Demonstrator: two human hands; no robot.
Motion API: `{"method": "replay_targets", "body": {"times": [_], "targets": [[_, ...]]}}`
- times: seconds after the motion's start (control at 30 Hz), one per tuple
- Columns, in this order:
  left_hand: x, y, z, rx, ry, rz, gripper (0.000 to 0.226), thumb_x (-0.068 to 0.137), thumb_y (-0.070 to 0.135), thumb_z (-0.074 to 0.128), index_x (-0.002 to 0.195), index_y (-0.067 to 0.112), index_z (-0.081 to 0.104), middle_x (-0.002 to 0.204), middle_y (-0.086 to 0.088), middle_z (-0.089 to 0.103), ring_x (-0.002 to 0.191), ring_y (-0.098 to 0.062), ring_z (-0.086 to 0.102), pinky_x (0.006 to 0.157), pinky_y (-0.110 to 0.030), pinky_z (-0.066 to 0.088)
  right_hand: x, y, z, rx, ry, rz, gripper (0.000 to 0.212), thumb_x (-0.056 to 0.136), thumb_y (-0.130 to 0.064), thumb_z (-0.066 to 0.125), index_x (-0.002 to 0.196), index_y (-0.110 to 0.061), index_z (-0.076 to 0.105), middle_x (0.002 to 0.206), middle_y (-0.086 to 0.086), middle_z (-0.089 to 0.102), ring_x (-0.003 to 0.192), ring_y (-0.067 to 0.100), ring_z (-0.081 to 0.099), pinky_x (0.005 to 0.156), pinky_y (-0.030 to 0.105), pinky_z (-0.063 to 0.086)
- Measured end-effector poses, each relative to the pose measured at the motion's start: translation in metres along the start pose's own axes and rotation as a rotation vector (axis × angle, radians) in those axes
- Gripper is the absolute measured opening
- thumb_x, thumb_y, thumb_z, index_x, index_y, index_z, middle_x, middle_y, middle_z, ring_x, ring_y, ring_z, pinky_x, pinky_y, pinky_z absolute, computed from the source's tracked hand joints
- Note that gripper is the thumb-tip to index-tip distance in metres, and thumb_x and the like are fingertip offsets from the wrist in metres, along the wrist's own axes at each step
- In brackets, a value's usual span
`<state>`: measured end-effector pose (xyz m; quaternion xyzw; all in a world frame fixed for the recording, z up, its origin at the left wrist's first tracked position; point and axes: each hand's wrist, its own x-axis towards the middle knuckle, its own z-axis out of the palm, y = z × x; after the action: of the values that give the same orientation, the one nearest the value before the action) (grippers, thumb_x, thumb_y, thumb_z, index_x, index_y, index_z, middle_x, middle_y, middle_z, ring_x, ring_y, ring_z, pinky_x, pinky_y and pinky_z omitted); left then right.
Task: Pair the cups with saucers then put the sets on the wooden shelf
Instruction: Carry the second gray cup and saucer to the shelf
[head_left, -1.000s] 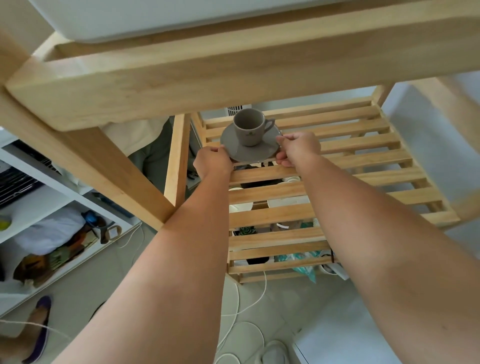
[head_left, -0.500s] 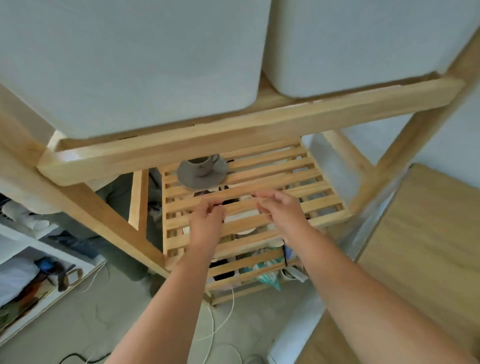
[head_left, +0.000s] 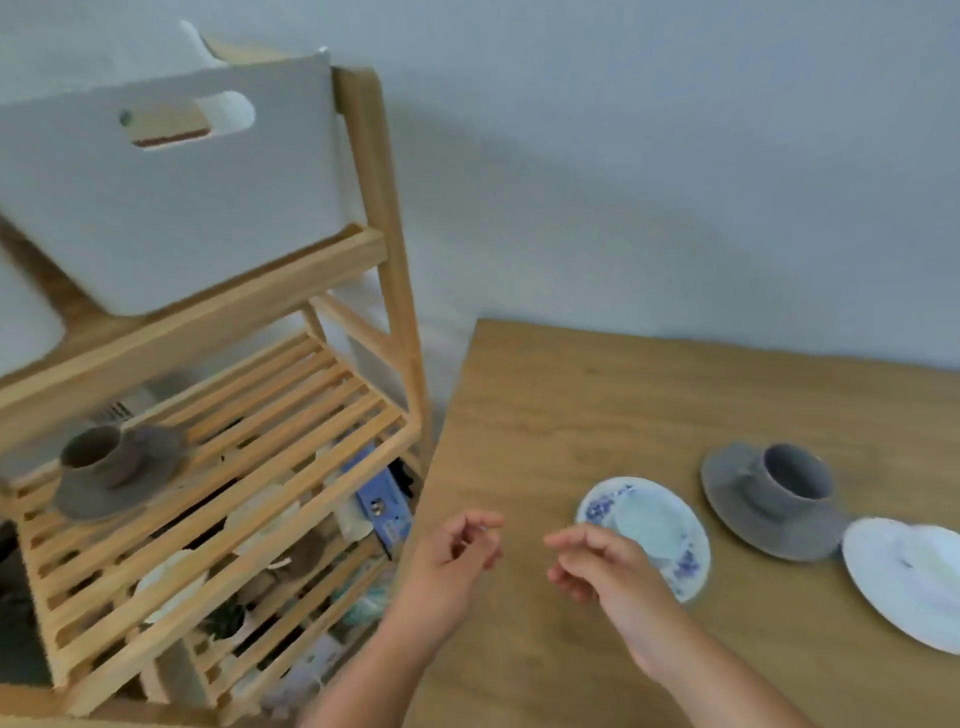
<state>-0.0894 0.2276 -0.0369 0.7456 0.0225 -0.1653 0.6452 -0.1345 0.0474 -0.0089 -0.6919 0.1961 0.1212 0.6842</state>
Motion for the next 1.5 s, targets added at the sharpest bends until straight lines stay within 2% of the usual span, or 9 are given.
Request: {"method": "replay_targets", "body": {"times": [0.27,0.5,0.6,0.7,0.8,0.93,1.0,1.2,1.5], "targets": [[0.030,0.056,0.119,0.128,-0.253,0.087,0.023,0.094,0.008,0.058,0.096,0.027,0.070,0.081,0.001,0.069,0.074,-0.007,0.063,0.072,-0.022,0.047,-0.043,0.019,-0.123,0.102,0.349,-0.034,0.025,0.089,0.009,0.048,0.084,-0.002,0.070,0.065,0.009,0.069,0.060,0.017,0.058,0.058,0.025,0.044],[0.081,0.099,0.189,0.390,-0.405,0.161,0.017,0.093,0.018,0.060,0.108,0.023,0.066,0.088,0.003,0.059,0.073,-0.010,0.053,0.069,-0.024,0.045,-0.029,0.038,-0.185,0.182,0.535,0.189,0.030,0.085,-0.005,0.050,0.109,-0.020,0.057,0.087,0.015,0.072,0.068,0.018,0.060,0.067,0.029,0.053],[0.116,0.104,0.217,0.545,-0.424,0.127,0.026,0.091,0.017,0.060,0.117,0.023,0.061,0.105,-0.001,0.065,0.085,-0.014,0.059,0.078,-0.034,0.051,-0.024,0.045,-0.198,0.204,0.591,0.190,0.029,0.084,-0.003,0.054,0.109,-0.017,0.058,0.082,0.010,0.070,0.068,0.018,0.061,0.075,0.032,0.054],[0.145,0.100,0.239,0.663,-0.447,0.044,0.036,0.087,0.012,0.062,0.122,0.020,0.057,0.112,-0.008,0.066,0.092,-0.022,0.063,0.077,-0.032,0.054,-0.022,0.052,-0.201,0.222,0.657,0.165,0.019,0.084,-0.005,0.056,0.101,-0.009,0.063,0.076,0.008,0.069,0.066,0.018,0.061,0.072,0.032,0.055],[0.165,0.091,0.257,0.737,-0.521,-0.039,0.039,0.085,0.008,0.065,0.120,0.022,0.055,0.115,-0.014,0.066,0.097,-0.027,0.064,0.094,-0.040,0.054,-0.018,0.060,-0.200,0.341,0.670,0.182,0.019,0.085,-0.004,0.056,0.103,-0.009,0.058,0.087,0.014,0.071,0.070,0.021,0.067,0.073,0.032,0.058],[0.171,0.088,0.268,0.731,-0.625,-0.099,0.039,0.087,-0.002,0.064,0.117,0.022,0.057,0.098,-0.007,0.062,0.092,-0.022,0.063,0.080,-0.031,0.057,-0.009,0.062,-0.199,0.382,0.693,0.154,0.029,0.085,-0.003,0.056,0.113,-0.012,0.052,0.086,0.012,0.073,0.079,0.025,0.073,0.081,0.038,0.060],[0.174,0.085,0.267,0.716,-0.643,-0.122,0.044,0.085,-0.006,0.065,0.118,0.023,0.058,0.101,-0.007,0.061,0.098,-0.024,0.064,0.085,-0.034,0.058,-0.006,0.063,-0.198,0.365,0.705,0.131,0.036,0.086,-0.005,0.056,0.120,-0.014,0.050,0.083,0.007,0.075,0.080,0.022,0.074,0.084,0.041,0.059],[0.176,0.076,0.256,0.544,-0.690,-0.250,0.055,0.083,-0.011,0.065,0.129,0.017,0.052,0.108,-0.011,0.057,0.093,-0.021,0.064,0.074,-0.025,0.058,0.006,0.062,-0.191,0.378,0.701,0.062,0.061,0.091,-0.014,0.063,0.146,-0.012,0.034,0.084,0.003,0.075,0.078,0.014,0.074,0.081,0.035,0.060],[0.172,0.082,0.235,0.372,-0.595,-0.247,0.047,0.088,-0.014,0.055,0.120,0.019,0.049,0.090,-0.011,0.061,0.074,-0.016,0.062,0.065,-0.022,0.054,0.034,0.041,-0.189,0.449,0.707,0.080,0.040,0.094,-0.008,0.059,0.131,-0.008,0.045,0.084,0.009,0.072,0.074,0.017,0.074,0.071,0.032,0.061]]}}
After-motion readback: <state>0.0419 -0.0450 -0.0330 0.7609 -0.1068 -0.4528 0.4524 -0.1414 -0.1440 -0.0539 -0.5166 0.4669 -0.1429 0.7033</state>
